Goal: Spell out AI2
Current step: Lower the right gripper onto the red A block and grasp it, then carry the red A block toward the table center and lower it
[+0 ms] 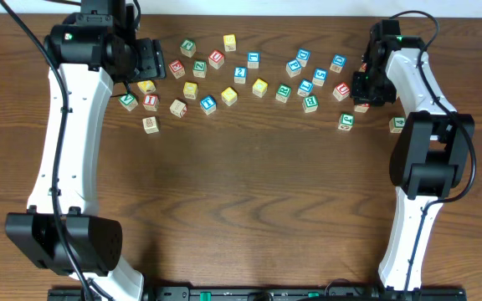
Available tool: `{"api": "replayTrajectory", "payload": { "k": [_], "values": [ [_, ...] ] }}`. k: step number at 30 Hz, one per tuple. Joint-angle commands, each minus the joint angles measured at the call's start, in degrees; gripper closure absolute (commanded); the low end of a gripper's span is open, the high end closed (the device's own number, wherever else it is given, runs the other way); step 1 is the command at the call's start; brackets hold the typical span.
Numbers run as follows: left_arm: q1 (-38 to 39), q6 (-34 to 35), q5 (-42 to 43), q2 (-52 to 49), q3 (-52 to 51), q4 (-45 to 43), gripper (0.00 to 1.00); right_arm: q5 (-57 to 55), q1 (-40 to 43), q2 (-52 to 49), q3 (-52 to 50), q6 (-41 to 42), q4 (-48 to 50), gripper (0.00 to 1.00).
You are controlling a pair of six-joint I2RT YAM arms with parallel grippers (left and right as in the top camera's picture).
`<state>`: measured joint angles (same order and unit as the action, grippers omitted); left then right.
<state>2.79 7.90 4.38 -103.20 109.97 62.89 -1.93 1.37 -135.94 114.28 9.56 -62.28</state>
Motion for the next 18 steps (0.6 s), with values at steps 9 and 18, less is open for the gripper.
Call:
{"api": "replayTrajectory", "payload": {
  "k": [9,18],
  "values": [
    [-0.13,0.55,0.11,-0.37,0.70,0.22,0.23,6.49,-0.85,6.84,1.64,-4.59,-3.98,0.84],
    [-0.24,0.52,-3.76,-0.37,0.70,0.02,0.23,15.02,-5.90,12.70,1.64,-6.71,-6.84,0.83]
  ]
}}
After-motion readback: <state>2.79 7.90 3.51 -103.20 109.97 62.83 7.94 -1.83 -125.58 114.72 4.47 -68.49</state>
